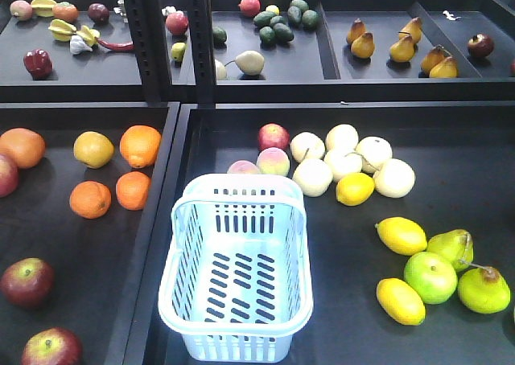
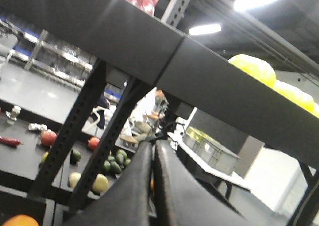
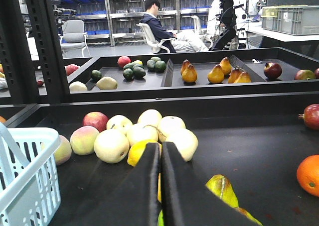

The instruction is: Pick three apples into basket with both arms

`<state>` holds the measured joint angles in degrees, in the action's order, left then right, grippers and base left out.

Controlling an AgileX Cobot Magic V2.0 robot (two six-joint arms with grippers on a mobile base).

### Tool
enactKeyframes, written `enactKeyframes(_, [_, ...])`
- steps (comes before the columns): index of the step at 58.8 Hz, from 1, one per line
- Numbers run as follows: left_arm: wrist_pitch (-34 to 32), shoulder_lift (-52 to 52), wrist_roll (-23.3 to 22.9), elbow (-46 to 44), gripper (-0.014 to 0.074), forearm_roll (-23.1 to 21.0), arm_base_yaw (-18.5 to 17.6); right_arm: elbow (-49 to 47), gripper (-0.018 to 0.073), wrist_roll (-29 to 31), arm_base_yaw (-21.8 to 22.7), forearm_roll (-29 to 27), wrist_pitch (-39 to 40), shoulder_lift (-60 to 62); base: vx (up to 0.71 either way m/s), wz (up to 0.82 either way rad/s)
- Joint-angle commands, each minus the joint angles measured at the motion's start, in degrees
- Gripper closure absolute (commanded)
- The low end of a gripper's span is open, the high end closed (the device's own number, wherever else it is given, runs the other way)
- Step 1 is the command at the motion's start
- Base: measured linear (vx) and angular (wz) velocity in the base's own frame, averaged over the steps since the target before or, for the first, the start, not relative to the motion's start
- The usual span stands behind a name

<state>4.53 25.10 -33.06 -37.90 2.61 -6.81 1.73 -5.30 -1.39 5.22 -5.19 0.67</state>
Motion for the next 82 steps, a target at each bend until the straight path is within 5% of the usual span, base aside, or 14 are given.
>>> enactKeyframes(1, [-3.0, 4.1, -0.4, -4.4, 0.0602, 0.1, -3.2, 0.7, 0.0567, 0.4, 0.3, 0.3, 4.3, 0.7, 0.0, 0.0])
enactKeyframes(18, [1.6, 13.3, 9.2, -10.1, 0.0602, 0.1, -15.4, 0.7, 0.0567, 0.4, 0.3, 0.3, 4.3, 0.7, 0.0, 0.0])
enactKeyframes(38, [12.0, 25.3, 23.6, -19.3, 0.0586, -1.6, -23.9, 0.7, 0.0567, 0.4, 0.3, 0.3, 4.3, 0.7, 0.0, 0.0])
enactKeyframes(47, [14.2, 31.0, 32.1, -23.6, 0.0533, -8.3, -25.9, 0.7, 0.0567, 0.4, 0.3, 0.3, 4.3, 0.7, 0.0, 0.0])
enactKeyframes(68, [35.4, 48.0, 64.6, -36.5, 0.0257, -32.9, -26.5, 0.7, 0.0567, 0.4, 0.3, 0.3, 4.3, 0.7, 0.0, 0.0])
enactKeyframes(82, [36.3, 55.8, 74.3, -42.9, 0.0107, -34.8, -26.5, 0.7, 0.0567, 0.4, 0.3, 0.3, 4.3, 0.7, 0.0, 0.0])
